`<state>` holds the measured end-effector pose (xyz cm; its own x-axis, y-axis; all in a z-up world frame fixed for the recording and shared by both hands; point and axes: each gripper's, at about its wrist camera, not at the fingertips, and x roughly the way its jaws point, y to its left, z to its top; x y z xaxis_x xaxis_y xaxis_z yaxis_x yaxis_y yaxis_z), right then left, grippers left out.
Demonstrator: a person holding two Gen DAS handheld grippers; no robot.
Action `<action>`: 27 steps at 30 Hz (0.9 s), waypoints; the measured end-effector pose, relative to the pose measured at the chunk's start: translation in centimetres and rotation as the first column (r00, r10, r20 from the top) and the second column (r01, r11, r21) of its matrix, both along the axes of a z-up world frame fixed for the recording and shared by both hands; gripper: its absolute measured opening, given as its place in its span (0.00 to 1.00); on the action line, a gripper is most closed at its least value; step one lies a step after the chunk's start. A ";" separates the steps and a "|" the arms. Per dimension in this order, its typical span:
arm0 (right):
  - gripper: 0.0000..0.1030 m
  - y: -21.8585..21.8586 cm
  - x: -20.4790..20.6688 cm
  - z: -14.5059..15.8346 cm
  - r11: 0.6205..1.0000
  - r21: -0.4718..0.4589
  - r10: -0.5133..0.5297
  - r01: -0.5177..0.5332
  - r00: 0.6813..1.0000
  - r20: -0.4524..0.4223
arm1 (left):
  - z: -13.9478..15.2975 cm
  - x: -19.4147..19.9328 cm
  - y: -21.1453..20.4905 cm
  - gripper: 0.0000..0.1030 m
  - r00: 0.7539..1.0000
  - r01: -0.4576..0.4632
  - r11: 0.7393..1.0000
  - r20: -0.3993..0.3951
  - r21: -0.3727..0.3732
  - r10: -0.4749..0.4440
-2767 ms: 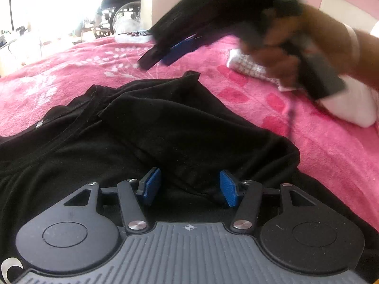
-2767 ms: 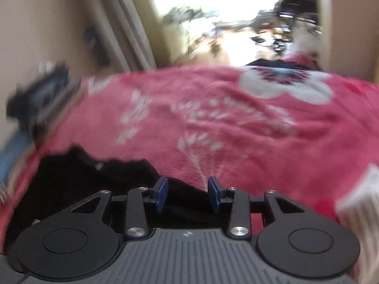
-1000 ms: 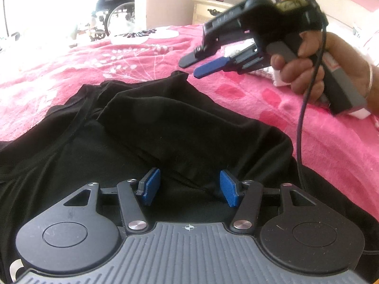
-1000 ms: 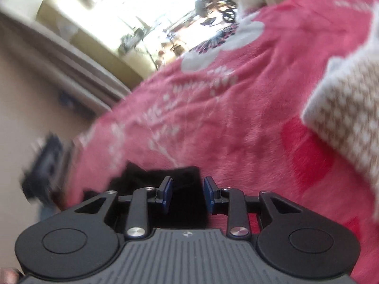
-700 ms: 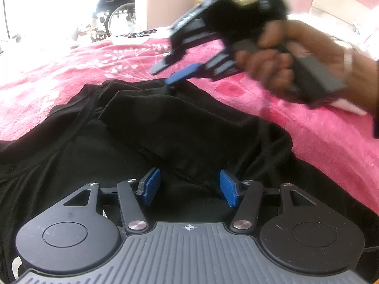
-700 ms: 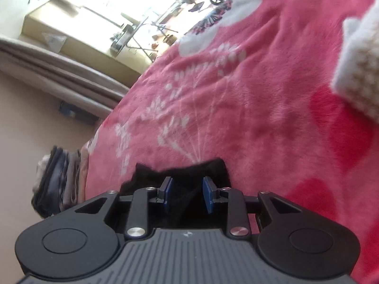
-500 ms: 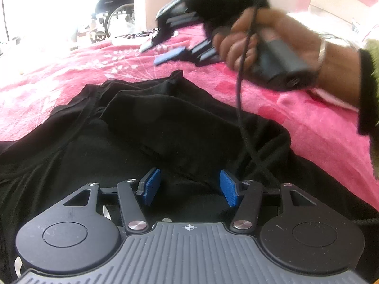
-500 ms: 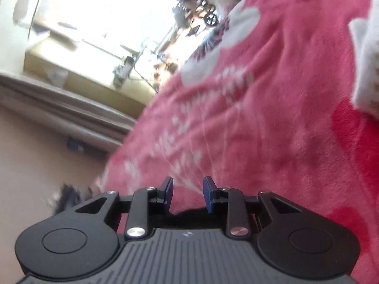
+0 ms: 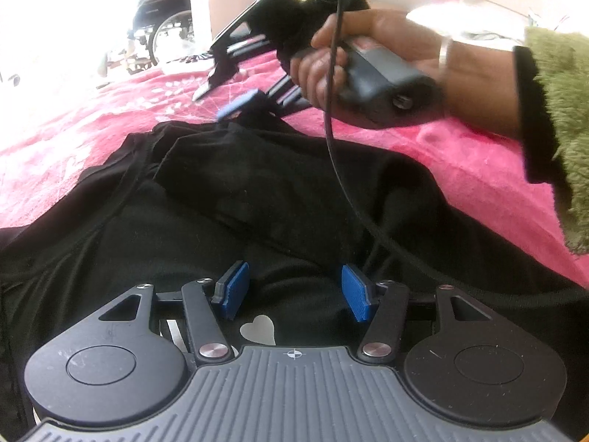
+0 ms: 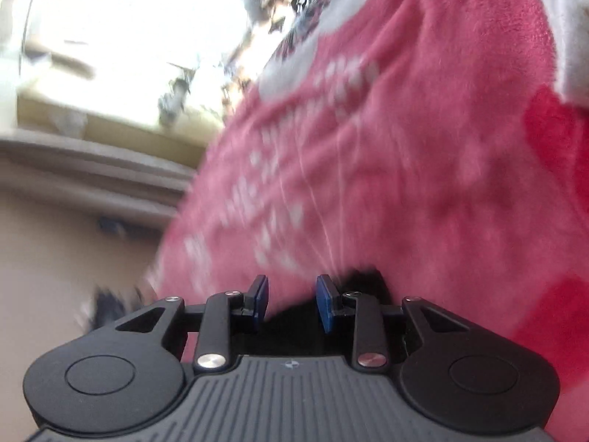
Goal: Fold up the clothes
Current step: 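Release the collar and move the right gripper away from the shirt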
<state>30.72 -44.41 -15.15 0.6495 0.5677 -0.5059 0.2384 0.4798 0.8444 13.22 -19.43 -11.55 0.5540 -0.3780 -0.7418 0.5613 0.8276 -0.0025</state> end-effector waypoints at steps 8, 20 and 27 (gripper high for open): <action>0.31 -5.4 -10.2 5.8 1.000 -0.024 0.000 0.002 0.996 0.088 | 1.0 0.4 1.8 0.54 0.999 0.010 1.000 -0.032 -0.022 -0.010; 0.31 -2.2 -24.1 3.0 0.942 -0.335 0.009 -0.020 0.999 -0.035 | 4.9 4.0 0.5 0.54 0.999 0.026 1.000 0.026 -0.009 -0.026; 0.26 0.9 -25.3 5.2 0.675 -0.736 0.016 -0.052 0.998 -0.055 | 6.4 2.9 -0.2 0.54 0.994 0.096 0.989 0.034 0.109 -0.100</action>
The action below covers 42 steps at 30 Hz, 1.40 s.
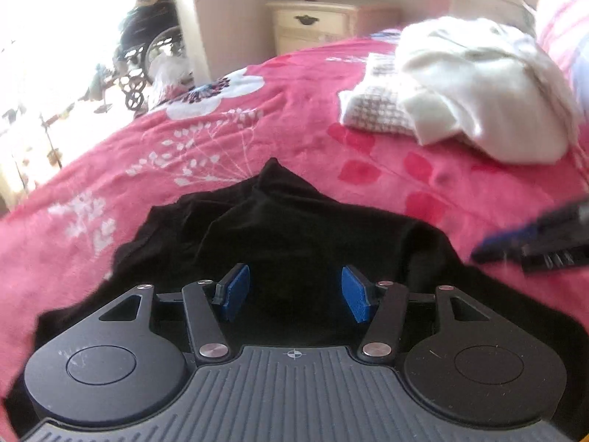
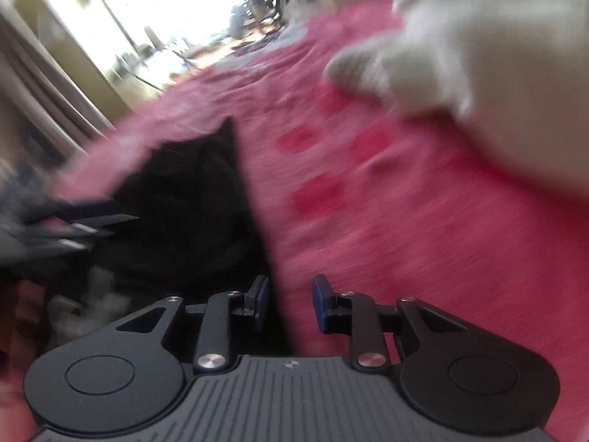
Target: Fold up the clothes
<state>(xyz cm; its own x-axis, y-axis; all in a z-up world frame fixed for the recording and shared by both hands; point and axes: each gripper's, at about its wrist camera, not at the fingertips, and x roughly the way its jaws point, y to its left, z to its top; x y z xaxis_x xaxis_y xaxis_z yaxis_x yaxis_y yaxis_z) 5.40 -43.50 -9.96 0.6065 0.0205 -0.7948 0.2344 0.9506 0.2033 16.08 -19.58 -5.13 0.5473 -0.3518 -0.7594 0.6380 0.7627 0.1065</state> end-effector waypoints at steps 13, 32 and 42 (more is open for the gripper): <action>0.44 4.7 -12.5 7.1 0.964 0.000 0.264 -0.265 0.958 0.114 | 0.6 -13.8 5.9 0.55 0.841 0.340 0.940 -0.436 -0.034 -0.320; 0.49 18.6 -14.7 1.1 0.735 0.383 0.616 -0.560 0.787 -0.030 | -3.2 -28.1 13.0 0.55 0.848 0.447 0.890 -0.362 0.094 -0.388; 0.11 15.8 -11.4 -2.8 0.549 0.820 0.349 -0.165 0.936 -0.045 | -1.6 -25.6 12.4 0.55 0.908 0.380 0.922 -0.221 0.073 -0.357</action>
